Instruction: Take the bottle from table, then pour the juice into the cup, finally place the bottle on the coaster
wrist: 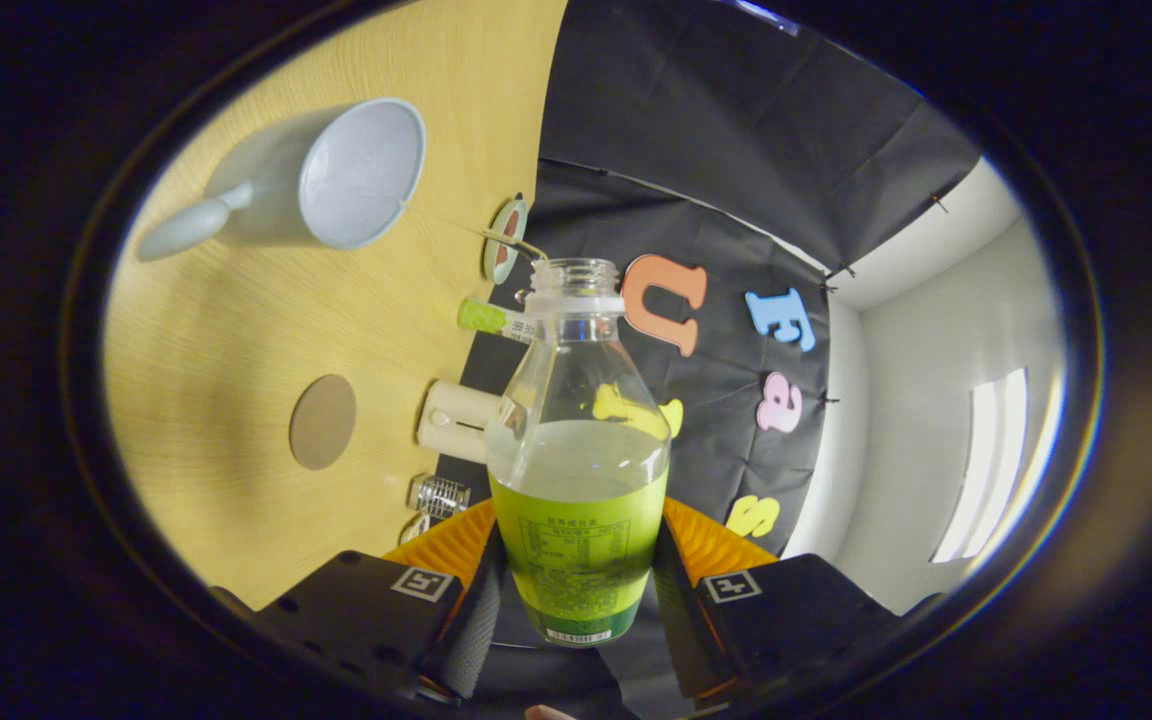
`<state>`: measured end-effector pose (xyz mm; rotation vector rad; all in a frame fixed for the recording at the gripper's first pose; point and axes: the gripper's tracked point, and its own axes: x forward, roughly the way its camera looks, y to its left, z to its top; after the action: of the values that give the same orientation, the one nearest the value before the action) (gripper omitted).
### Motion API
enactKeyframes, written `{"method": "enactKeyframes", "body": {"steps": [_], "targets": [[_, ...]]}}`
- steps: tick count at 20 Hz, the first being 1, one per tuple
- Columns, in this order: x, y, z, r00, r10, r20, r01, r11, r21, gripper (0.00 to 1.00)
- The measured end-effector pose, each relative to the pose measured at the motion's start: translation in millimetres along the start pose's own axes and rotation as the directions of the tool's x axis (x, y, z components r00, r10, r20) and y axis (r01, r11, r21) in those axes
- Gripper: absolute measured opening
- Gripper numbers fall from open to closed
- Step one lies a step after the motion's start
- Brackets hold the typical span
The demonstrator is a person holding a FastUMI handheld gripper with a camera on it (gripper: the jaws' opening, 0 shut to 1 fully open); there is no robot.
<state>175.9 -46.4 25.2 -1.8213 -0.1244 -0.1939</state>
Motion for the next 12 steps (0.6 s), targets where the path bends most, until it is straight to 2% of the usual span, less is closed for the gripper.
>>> {"method": "enactKeyframes", "body": {"steps": [12], "targets": [[-0.7, -24.7, -5.2, 0.999, -0.042, 0.0, 0.041, 0.998, -0.052, 0.76]]}}
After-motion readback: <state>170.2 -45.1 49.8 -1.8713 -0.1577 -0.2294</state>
